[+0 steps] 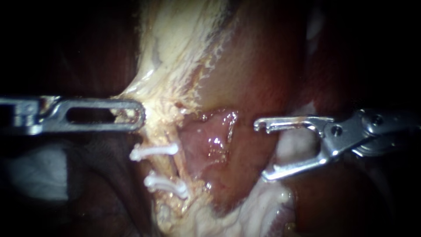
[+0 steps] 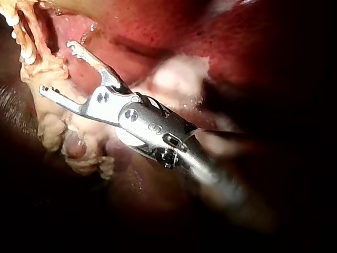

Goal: Going back third clip left tube

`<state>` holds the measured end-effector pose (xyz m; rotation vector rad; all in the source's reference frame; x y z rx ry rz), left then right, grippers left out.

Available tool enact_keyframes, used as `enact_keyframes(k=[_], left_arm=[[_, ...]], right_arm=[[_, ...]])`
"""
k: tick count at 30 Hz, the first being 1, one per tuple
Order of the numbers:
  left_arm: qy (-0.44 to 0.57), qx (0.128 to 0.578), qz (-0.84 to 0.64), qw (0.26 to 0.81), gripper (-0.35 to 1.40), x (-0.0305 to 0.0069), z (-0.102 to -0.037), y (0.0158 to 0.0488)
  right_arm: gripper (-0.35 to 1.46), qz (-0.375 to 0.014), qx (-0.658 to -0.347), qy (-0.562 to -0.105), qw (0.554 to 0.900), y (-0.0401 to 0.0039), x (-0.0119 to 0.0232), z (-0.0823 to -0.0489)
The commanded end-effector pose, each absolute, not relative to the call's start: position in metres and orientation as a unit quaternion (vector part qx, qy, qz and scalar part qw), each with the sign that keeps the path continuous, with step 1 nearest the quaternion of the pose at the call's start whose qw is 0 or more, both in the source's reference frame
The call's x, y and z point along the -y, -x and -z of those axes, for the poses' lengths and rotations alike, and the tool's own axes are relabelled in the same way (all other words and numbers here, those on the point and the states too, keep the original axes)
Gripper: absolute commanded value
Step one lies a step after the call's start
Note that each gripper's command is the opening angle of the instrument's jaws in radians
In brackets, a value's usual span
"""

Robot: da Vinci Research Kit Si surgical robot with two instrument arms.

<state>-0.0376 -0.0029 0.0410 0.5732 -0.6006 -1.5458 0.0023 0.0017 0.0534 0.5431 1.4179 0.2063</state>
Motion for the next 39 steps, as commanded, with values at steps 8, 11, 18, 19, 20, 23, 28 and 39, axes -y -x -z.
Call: enact_keyframes(k=[8, 11, 18, 19, 20, 23, 28, 39], left_arm=[[-0.242, 0.267, 0.679, 0.64, -0.35, 0.0038, -0.0441, 0.0393], [-0.243, 0.268, 0.677, 0.64, -0.35, 0.0037, -0.0452, 0.0398], [-0.245, 0.268, 0.678, 0.639, -0.35, 0.0031, -0.0468, 0.042], [-0.244, 0.268, 0.678, 0.639, -0.35, 0.0031, -0.0468, 0.0423], [-0.245, 0.268, 0.678, 0.639, -0.35, 0.0031, -0.0469, 0.0425], [-0.247, 0.268, 0.678, 0.638, -0.35, 0.003, -0.0469, 0.043], [-0.248, 0.268, 0.678, 0.638, -0.35, 0.0031, -0.047, 0.0433], [-0.248, 0.268, 0.678, 0.638, -0.35, 0.0032, -0.0471, 0.0433]], right_arm=[[0.6, -0.094, -0.641, -0.246, 0.721, -0.0024, -0.0018, -0.0535], [0.6, -0.095, -0.641, -0.246, 0.721, -0.0025, -0.0018, -0.0535], [0.6, -0.095, -0.641, -0.246, 0.721, -0.0026, -0.0017, -0.0535], [0.6, -0.095, -0.641, -0.246, 0.721, -0.0026, -0.0018, -0.0535], [0.6, -0.095, -0.641, -0.246, 0.721, -0.0026, -0.0018, -0.0535], [0.6, -0.096, -0.641, -0.245, 0.721, -0.0026, -0.0018, -0.0535], [0.6, -0.095, -0.642, -0.243, 0.721, -0.0026, -0.0019, -0.0535], [0.6, -0.095, -0.641, -0.243, 0.721, -0.0025, -0.0019, -0.0534]])
